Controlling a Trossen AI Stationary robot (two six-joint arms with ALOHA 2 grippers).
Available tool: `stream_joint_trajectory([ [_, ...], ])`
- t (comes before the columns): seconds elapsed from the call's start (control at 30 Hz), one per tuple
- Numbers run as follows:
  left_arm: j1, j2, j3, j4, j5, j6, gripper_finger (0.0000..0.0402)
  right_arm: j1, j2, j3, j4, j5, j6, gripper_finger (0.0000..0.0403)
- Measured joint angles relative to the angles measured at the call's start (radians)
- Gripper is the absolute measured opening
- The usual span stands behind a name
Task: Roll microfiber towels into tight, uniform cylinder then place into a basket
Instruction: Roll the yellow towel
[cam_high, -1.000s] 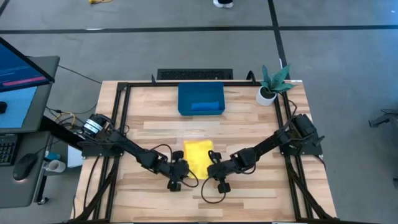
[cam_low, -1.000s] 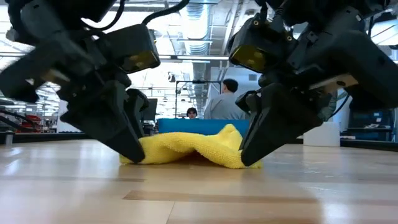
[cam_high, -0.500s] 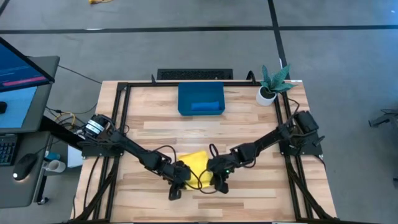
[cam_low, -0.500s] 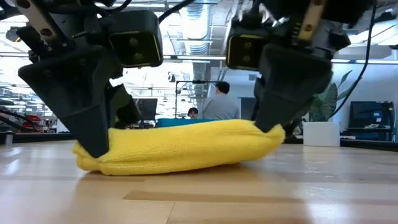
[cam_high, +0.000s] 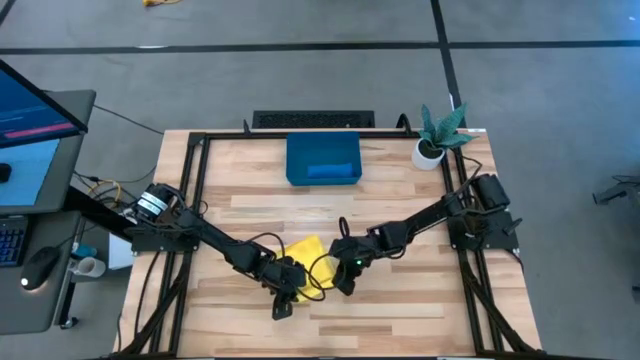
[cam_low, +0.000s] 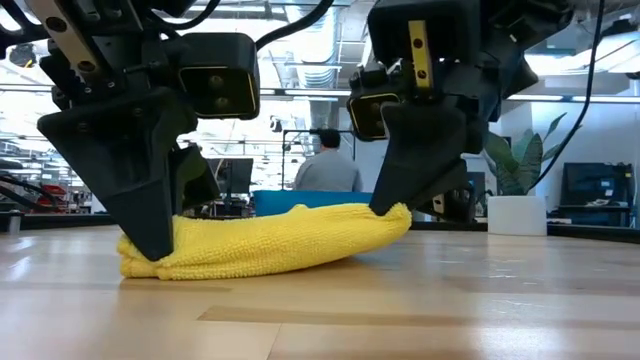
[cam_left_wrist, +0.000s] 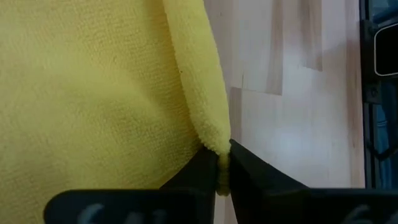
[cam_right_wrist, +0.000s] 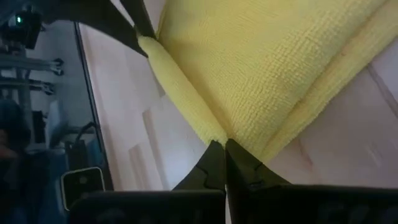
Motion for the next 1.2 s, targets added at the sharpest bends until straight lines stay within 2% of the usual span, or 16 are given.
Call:
stream_joint_trajectory([
  [0.2,-0.001,-0.001,0.0,-0.008,-0.037,0.002,0.0039,-0.006,0.0,0.0,-0.008,-0.031,0.071,0.0012],
  [0.47,-0.001,-0.003,0.002,-0.045,-0.041,0.023,0.0069,-0.006,-0.001,0.0,-0.006,-0.036,0.074,0.0013],
  [0.77,-0.001,-0.006,0.004,-0.059,-0.033,-0.018,0.0147,-0.006,-0.001,0.001,-0.005,-0.036,0.073,0.0012],
  [0.9,0.0,-0.006,0.004,-0.057,-0.013,0.023,0.0174,-0.006,-0.001,0.001,-0.005,-0.036,0.079,0.0012],
  [1.07,-0.01,-0.002,0.037,-0.104,-0.054,0.061,0.0171,-0.006,-0.002,0.001,-0.006,-0.036,0.087,0.0011],
  [1.2,-0.031,0.0,0.106,-0.245,-0.099,0.106,0.0155,-0.006,-0.002,0.001,-0.009,-0.036,0.089,0.0012],
])
